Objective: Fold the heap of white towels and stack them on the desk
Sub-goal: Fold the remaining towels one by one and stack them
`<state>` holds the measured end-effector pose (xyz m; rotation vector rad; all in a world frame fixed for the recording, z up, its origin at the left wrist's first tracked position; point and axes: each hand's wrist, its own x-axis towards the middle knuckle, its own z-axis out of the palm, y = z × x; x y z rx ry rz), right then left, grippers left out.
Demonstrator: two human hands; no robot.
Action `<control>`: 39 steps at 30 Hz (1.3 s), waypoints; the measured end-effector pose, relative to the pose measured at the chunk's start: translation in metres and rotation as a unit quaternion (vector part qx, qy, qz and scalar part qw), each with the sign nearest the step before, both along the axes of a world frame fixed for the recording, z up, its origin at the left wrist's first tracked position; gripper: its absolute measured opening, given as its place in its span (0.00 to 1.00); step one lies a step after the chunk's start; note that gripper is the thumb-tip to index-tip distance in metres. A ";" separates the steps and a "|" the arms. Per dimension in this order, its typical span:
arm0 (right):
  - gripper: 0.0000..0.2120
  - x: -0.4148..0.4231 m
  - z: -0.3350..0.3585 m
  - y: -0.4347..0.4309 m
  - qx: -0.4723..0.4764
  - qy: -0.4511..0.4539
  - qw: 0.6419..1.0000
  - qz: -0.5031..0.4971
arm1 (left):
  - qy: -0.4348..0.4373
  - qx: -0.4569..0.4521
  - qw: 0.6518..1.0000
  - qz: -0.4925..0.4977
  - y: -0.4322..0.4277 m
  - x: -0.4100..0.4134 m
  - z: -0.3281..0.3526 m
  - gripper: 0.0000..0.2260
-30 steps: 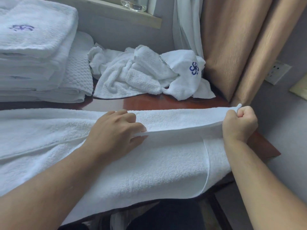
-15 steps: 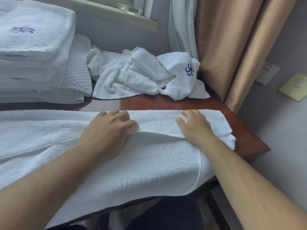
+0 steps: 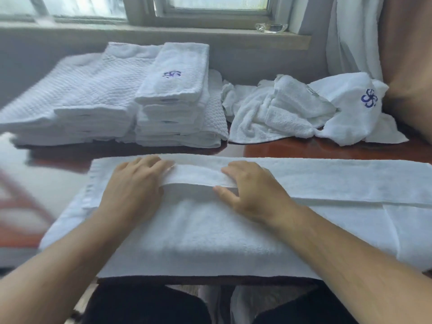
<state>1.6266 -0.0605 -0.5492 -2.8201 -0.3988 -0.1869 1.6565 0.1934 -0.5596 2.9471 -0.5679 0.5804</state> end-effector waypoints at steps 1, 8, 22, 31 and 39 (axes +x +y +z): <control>0.22 -0.001 -0.002 0.005 -0.017 -0.010 1.000 0.017 | -0.003 0.008 1.000 0.012 0.016 -0.002 0.001 0.24; 0.26 -0.006 -0.013 0.009 -0.041 0.013 0.996 0.076 | 0.041 0.026 0.997 0.058 0.079 -0.013 0.003 0.29; 0.24 -0.021 0.000 -0.037 0.018 0.058 0.998 0.034 | 0.139 -0.118 0.982 -0.041 -0.055 -0.027 0.014 0.22; 0.10 -0.092 0.002 -0.178 0.042 0.001 0.981 -0.188 | 0.161 -0.115 0.949 -0.247 -0.241 -0.030 0.006 0.21; 0.13 -0.116 -0.002 -0.226 0.099 -0.010 0.955 -0.280 | 0.123 -0.073 0.955 -0.259 -0.253 -0.030 -0.022 0.20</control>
